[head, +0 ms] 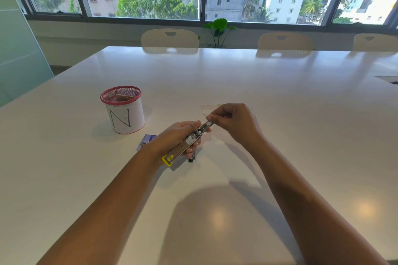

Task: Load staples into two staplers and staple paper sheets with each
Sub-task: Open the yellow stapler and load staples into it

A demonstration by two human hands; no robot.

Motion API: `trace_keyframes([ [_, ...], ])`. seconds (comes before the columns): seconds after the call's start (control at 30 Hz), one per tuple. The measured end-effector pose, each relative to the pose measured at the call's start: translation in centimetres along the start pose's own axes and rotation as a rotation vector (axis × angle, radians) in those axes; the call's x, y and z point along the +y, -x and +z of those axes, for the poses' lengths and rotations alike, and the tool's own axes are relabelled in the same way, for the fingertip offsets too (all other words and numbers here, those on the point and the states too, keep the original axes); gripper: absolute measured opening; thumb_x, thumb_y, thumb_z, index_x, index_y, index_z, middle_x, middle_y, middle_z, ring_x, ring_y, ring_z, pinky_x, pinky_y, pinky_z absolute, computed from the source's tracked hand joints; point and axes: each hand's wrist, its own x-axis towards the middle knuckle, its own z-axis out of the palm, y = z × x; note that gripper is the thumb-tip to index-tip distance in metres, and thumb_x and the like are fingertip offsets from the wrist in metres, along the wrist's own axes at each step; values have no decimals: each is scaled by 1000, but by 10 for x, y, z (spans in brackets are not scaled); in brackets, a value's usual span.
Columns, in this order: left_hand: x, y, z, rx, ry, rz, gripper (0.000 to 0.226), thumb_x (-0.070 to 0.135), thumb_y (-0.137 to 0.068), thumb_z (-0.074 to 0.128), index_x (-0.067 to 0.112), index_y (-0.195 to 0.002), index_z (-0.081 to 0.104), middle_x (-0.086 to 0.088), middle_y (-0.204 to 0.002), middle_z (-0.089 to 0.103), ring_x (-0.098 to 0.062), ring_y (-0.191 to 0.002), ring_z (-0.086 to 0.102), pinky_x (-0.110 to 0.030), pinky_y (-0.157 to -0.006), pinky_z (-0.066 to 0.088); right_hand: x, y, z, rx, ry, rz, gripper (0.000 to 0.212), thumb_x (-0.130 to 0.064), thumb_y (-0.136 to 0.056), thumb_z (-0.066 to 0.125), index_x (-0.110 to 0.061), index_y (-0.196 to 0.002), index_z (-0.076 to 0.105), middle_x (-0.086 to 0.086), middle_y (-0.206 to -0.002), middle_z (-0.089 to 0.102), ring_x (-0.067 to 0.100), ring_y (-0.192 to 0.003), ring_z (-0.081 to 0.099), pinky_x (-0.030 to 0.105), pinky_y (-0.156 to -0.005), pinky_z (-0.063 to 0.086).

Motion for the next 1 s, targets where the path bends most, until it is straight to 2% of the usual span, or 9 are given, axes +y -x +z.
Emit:
trace_keyframes([
  [0.1, 0, -1, -1, -21, 27, -27, 33, 27, -96, 35, 4, -103, 59, -3, -52, 49, -10, -35, 42, -18, -38, 38, -2, 3, 1, 15, -2, -19, 12, -20, -73, 78, -11, -77, 71, -14, -50, 52, -7, -45, 48, 3, -50, 34],
  [0.2, -1, -1, -2, -16, 95, -30, 34, 27, -96, 36, 4, -102, 60, -3, -50, 48, -10, -34, 41, -16, -39, 36, -1, 3, 4, 61, -8, -36, 21, -26, -74, 76, -19, -63, 60, -12, -43, 44, -1, -45, 41, 8, -48, 33],
  [0.33, 2, -1, -2, 18, 190, -16, 34, 27, -96, 37, 2, -100, 59, -3, -49, 46, -9, -33, 39, -15, -37, 34, -1, 0, 3, 117, 14, -87, 14, -31, -86, 64, -21, -76, 62, -10, -54, 43, 2, -49, 41, 12, -48, 31],
  [0.4, 2, -1, -4, 48, 203, -17, 33, 28, -96, 37, 4, -99, 60, -2, -48, 47, -9, -32, 39, -15, -37, 33, -3, 3, 4, 42, 75, -157, 8, -24, -89, 58, -20, -88, 65, -11, -70, 53, 0, -56, 47, 10, -54, 33],
  [0.5, 2, -2, -8, 60, 178, -14, 32, 29, -96, 36, 9, -98, 61, -1, -48, 49, -9, -33, 41, -18, -37, 32, -2, 6, 8, -88, 165, -260, 18, -14, -89, 51, -20, -96, 67, -3, -87, 60, 9, -68, 50, 19, -61, 40],
  [0.67, 1, -1, -6, 58, 188, -59, 33, 28, -96, 36, 6, -96, 61, -2, -47, 50, -9, -32, 42, -16, -36, 34, 6, 2, 0, -34, 354, -227, 26, -13, -91, 46, -24, -104, 65, -8, -89, 49, 7, -66, 45, 13, -56, 29],
  [0.8, 2, -2, -6, 33, 201, -74, 35, 28, -96, 35, 4, -105, 59, -2, -48, 49, -9, -32, 41, -15, -35, 34, 9, -2, -7, 103, 363, -146, 27, -13, -89, 46, -26, -103, 65, -7, -87, 48, 12, -68, 46, 23, -57, 32],
  [0.93, 4, -2, -6, 33, 217, -68, 37, 29, -97, 34, 1, -110, 54, -1, -46, 50, -8, -31, 42, -14, -35, 34, 4, 1, -4, 12, 237, -249, 29, -9, -89, 45, -24, -99, 68, -5, -92, 52, 13, -68, 49, 30, -64, 41],
  [1.0, 5, -1, -6, 37, 208, -61, 36, 30, -96, 34, 4, -106, 57, -1, -46, 50, -8, -32, 41, -14, -36, 33, 4, 3, 0, -26, 316, -272, 30, -10, -91, 44, -23, -103, 68, -6, -95, 53, 11, -77, 49, 27, -66, 38],
])
